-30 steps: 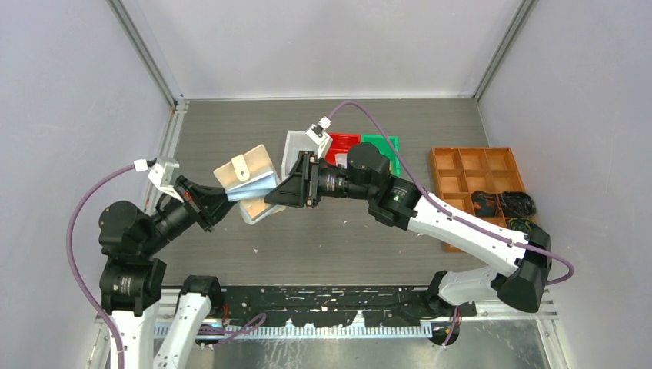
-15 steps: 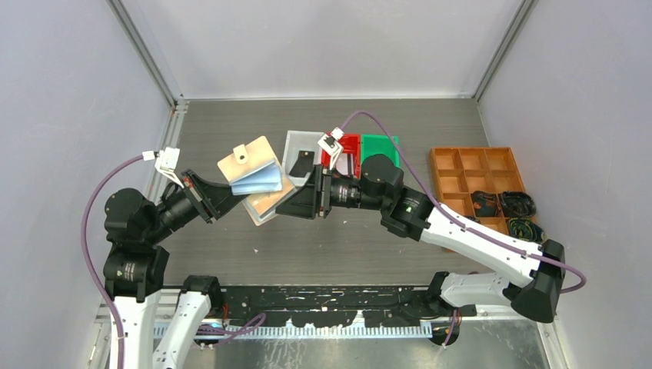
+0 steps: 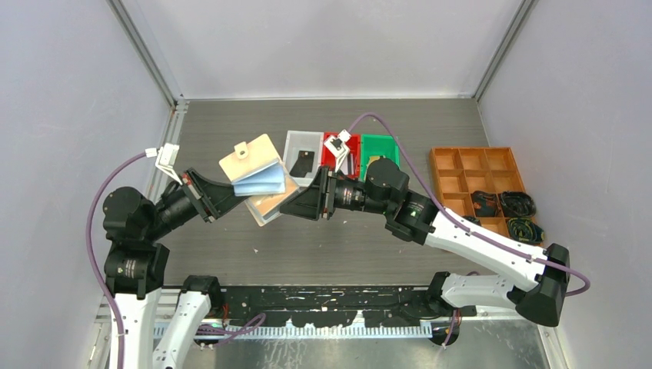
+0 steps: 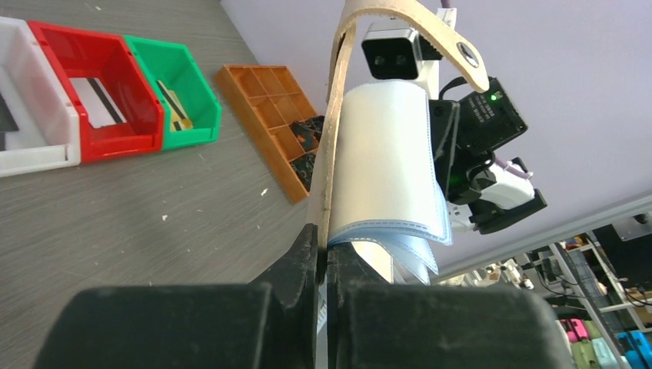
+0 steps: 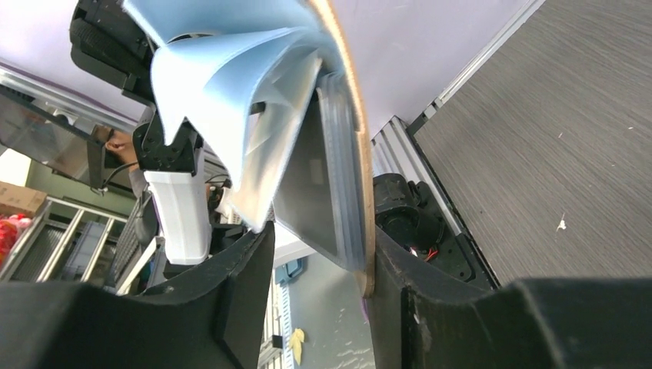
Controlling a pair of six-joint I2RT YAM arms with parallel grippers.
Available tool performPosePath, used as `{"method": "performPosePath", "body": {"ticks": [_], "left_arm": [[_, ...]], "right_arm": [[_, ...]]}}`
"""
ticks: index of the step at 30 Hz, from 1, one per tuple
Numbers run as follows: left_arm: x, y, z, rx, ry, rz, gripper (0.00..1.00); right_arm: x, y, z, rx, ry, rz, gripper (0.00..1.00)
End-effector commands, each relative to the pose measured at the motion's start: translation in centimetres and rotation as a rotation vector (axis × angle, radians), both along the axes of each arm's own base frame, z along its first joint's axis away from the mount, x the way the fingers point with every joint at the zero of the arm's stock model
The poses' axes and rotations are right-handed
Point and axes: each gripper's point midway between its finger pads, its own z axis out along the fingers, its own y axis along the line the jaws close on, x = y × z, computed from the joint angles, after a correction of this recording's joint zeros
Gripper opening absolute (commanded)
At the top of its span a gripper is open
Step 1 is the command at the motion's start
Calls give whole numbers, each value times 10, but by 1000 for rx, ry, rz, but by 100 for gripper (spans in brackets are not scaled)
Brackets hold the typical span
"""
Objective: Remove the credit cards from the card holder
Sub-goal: Remove the credit card from the card holder.
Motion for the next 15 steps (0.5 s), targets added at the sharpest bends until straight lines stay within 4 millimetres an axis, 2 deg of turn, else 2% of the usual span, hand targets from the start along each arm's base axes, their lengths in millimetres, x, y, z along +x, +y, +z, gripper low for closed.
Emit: {"method": "performPosePath", "body": {"ticks": [1,7,12,15], "left_arm": [[-11,-5,26,-41,-73,-57,0],[-17,-9,26,-57,-52,-102,0],[-20,-11,21,-57,-37,-128,0],[-23,-13,21,-65,-24,-161,0]], "right_arm": [[8,-9,25,85,-67,-68,50],[26,-10,37,120,-74,-167,52],[21,0,61,153,-138,-108,59],[18,9,67,155,-144,-58,59]]}}
